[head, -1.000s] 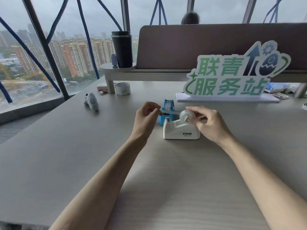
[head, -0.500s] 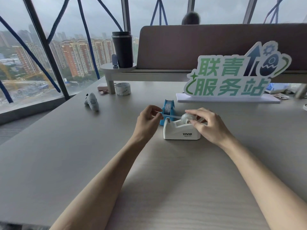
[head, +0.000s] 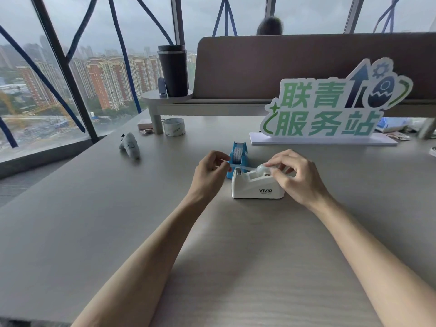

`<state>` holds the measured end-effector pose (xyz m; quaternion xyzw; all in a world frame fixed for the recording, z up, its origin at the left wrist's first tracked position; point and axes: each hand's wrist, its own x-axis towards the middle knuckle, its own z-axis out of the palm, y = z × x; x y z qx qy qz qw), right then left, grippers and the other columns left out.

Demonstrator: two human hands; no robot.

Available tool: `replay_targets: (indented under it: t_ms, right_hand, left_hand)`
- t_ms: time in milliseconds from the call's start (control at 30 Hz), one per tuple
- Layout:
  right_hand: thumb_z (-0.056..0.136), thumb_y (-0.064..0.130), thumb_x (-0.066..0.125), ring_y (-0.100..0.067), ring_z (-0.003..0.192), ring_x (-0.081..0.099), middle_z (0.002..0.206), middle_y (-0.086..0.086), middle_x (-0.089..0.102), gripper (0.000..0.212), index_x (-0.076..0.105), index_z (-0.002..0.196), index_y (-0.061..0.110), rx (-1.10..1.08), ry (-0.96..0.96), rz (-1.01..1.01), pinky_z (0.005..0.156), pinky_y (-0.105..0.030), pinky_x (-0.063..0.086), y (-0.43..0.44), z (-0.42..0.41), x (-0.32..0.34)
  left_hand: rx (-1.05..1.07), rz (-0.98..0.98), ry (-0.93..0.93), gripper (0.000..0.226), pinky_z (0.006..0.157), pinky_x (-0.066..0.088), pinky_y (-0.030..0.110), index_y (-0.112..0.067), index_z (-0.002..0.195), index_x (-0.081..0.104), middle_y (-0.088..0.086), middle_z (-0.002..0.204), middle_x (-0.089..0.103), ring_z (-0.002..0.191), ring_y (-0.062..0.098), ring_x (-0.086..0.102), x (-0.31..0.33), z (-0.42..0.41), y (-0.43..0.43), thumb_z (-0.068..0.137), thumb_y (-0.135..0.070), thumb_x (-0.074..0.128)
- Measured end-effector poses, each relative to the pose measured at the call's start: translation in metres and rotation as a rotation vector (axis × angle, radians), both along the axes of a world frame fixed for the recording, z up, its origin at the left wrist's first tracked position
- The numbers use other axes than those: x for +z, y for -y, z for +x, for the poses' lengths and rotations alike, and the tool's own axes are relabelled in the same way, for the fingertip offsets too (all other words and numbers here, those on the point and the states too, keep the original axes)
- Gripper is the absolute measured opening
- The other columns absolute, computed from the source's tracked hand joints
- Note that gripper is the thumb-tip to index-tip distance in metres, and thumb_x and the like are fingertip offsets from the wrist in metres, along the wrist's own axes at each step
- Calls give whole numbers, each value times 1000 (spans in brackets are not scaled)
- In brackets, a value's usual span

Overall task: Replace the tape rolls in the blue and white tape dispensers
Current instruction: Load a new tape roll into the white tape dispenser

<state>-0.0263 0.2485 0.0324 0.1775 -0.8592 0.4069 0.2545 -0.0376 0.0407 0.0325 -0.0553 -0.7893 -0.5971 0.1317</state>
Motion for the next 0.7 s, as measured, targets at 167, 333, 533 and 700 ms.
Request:
replay_targets:
  t_ms: [167, 333, 533, 700]
  right_hand:
    - [82, 7, 64, -9, 84, 64, 92, 7, 68, 17, 76, 85, 18, -4, -8, -14, 72, -23, 51, 0, -1, -1]
    - [81, 8, 63, -5, 82, 64, 91, 11, 69, 19, 77, 84, 20, -12, 2, -37, 72, -22, 52, 3, 0, -3]
    - [80, 12, 59, -7, 80, 62, 95, 9, 66, 20, 74, 90, 22, 13, -21, -40, 68, -19, 48, 4, -2, -7]
    - [80, 25, 58, -10, 98, 53, 105, 12, 62, 31, 71, 108, 23, -23, -39, 77, 79, -26, 48, 7, -3, -14]
  left_hand:
    - [-3, 6, 13, 17, 67, 44, 29, -13, 97, 64, 0, 82, 68, 77, 14, 56, 1, 1, 0, 88, -9, 51]
    - [-11, 2, 16, 16, 55, 44, 22, -16, 94, 63, 4, 83, 69, 69, 13, 61, 0, 2, 1, 87, -8, 51]
    - [-6, 28, 21, 19, 56, 42, 27, -23, 85, 61, 3, 78, 68, 67, 13, 63, 0, 3, 0, 85, -7, 50]
    - [12, 36, 5, 14, 59, 41, 26, -19, 89, 60, -2, 72, 64, 71, 13, 58, 3, 2, 3, 85, -8, 52]
